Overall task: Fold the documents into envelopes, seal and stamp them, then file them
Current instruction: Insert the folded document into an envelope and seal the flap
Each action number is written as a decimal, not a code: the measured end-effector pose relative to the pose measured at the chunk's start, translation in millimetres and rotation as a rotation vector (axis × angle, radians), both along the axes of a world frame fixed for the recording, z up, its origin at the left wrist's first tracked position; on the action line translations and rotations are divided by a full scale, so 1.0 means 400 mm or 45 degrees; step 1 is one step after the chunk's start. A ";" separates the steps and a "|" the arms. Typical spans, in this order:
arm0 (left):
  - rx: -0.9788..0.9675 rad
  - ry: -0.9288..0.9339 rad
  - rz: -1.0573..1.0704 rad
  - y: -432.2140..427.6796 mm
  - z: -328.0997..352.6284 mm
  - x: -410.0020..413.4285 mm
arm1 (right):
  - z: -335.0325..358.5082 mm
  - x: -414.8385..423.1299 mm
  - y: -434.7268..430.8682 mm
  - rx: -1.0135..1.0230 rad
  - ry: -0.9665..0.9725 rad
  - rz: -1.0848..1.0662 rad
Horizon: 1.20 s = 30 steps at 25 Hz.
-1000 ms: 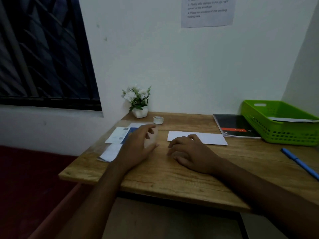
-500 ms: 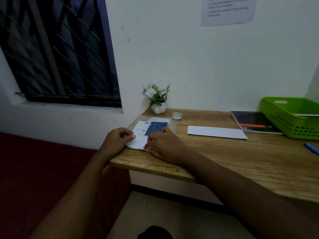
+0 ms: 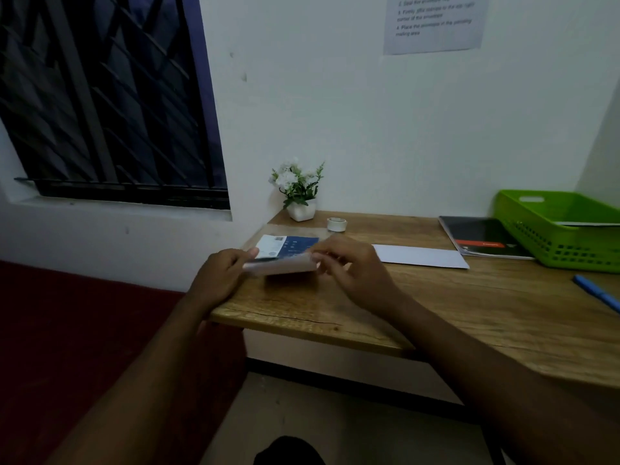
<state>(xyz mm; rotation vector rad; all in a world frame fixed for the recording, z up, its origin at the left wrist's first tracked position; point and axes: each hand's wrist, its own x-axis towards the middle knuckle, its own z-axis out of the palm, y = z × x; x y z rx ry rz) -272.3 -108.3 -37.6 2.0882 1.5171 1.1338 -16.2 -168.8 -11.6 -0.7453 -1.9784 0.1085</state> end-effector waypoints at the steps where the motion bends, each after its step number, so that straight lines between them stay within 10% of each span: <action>1: 0.043 0.135 0.019 0.001 0.002 0.003 | 0.013 0.018 -0.013 -0.071 0.189 0.007; 6: 0.268 0.376 0.089 0.001 0.010 0.045 | 0.071 0.121 -0.069 -0.271 0.907 -0.078; 14: 0.755 -0.253 -0.354 -0.043 0.150 0.352 | 0.141 0.248 -0.064 -0.355 1.530 -0.049; 25: 1.862 0.589 -0.347 -0.050 0.173 0.513 | 0.205 0.440 -0.063 -1.058 1.204 0.155; 30: 1.685 0.703 -0.342 -0.005 0.181 0.535 | 0.219 0.499 -0.038 -0.859 0.973 0.044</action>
